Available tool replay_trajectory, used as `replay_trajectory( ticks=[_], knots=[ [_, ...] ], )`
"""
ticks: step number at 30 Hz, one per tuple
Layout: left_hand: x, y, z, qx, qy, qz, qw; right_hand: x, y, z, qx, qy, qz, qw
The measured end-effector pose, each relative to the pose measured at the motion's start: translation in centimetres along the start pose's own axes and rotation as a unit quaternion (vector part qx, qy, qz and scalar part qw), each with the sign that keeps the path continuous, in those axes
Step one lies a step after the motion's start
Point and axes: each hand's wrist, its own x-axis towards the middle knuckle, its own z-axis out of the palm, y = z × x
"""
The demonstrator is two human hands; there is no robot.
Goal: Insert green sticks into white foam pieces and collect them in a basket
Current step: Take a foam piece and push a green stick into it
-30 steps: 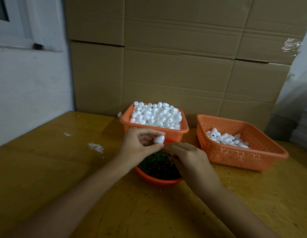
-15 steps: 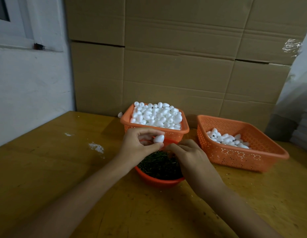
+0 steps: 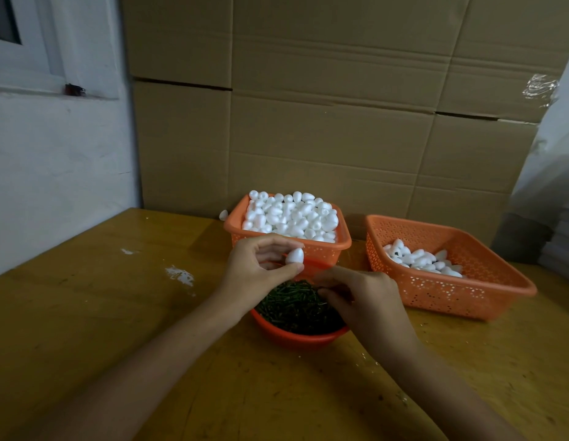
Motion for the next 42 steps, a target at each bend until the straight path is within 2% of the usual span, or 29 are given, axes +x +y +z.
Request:
replay_trajectory(
  ticks=[4, 10, 12, 14, 17, 20, 23, 32, 38, 42],
  knots=[
    [0.0, 0.1, 0.0, -0.010, 0.005, 0.002, 1.000, 0.3, 0.4, -0.3, 0.008, 0.045, 0.016, 0.999],
    [0.0, 0.1, 0.0, -0.012, 0.001, 0.007, 1.000, 0.2, 0.8, -0.4, -0.016, 0.051, -0.018, 0.998],
    [0.1, 0.3, -0.1, -0.013, 0.003, 0.007, 1.000, 0.2, 0.7, -0.1, 0.021, 0.058, 0.009, 0.998],
    [0.3, 0.4, -0.1, -0.028, 0.017, 0.006, 0.999, 0.2, 0.6, 0.3, 0.112, 0.064, 0.071, 0.989],
    [0.4, 0.7, -0.1, -0.046, 0.026, 0.007, 0.999, 0.2, 0.0, 0.6, 0.271, 0.059, 0.154, 0.948],
    [0.3, 0.8, 0.1, -0.060, 0.013, 0.002, 0.998, 0.0, -0.5, 0.7, 0.425, 0.078, 0.202, 0.879],
    [0.1, 0.8, 0.3, -0.063, -0.005, -0.008, 0.998, -0.1, -0.7, 0.9, 0.495, 0.098, 0.227, 0.833],
    [-0.1, 1.1, 0.4, -0.057, -0.028, -0.003, 0.998, 0.0, -0.7, 0.9, 0.547, 0.136, 0.245, 0.789],
    [-0.1, 1.0, 0.3, -0.058, -0.032, -0.021, 0.998, 0.2, -0.3, 1.0, 0.596, 0.149, 0.268, 0.742],
    [-0.1, 1.1, 0.4, -0.065, -0.033, -0.026, 0.997, 0.2, -0.1, 1.1, 0.609, 0.138, 0.262, 0.736]
  ],
)
